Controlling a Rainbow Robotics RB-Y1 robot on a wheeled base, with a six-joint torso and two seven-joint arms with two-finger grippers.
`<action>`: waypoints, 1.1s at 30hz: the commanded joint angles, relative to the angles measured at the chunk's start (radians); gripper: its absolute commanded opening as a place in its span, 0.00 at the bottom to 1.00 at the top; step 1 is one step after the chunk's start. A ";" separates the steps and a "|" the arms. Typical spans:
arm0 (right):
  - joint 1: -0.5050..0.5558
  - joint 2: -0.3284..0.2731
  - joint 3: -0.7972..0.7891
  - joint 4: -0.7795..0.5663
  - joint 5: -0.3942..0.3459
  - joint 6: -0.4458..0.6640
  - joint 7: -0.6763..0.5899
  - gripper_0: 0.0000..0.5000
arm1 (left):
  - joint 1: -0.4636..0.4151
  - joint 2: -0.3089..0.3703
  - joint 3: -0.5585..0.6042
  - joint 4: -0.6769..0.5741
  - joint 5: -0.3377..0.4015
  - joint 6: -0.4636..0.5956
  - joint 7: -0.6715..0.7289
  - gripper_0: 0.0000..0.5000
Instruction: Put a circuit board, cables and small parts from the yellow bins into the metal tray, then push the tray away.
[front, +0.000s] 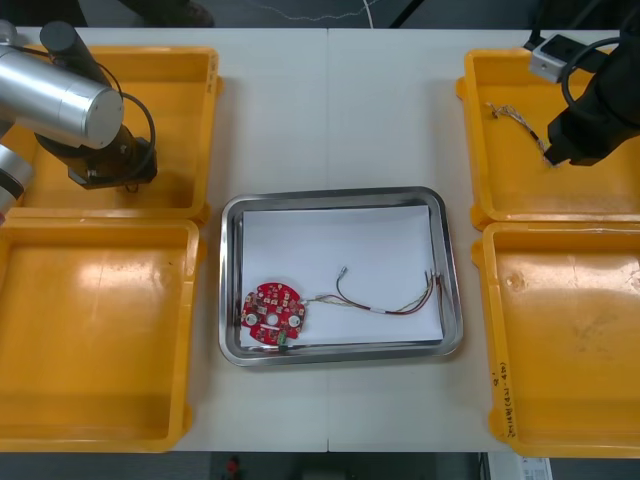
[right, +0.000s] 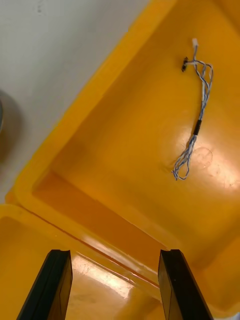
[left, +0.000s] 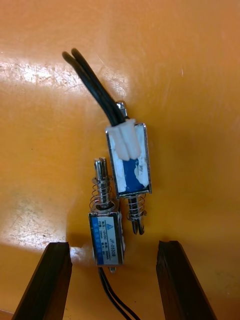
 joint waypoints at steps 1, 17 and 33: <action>-0.077 -0.056 -0.036 0.070 0.035 0.004 -0.028 1.00 | 0.008 -0.006 -0.009 -0.008 -0.013 -0.010 -0.137 1.00; -0.196 -0.061 -0.144 0.366 0.101 0.004 0.000 1.00 | 0.011 -0.003 -0.009 -0.008 -0.013 -0.023 -0.138 0.00; -0.419 -0.002 -0.144 0.792 0.141 -0.286 0.044 1.00 | 0.009 0.011 0.094 -0.052 0.004 0.072 -0.157 0.00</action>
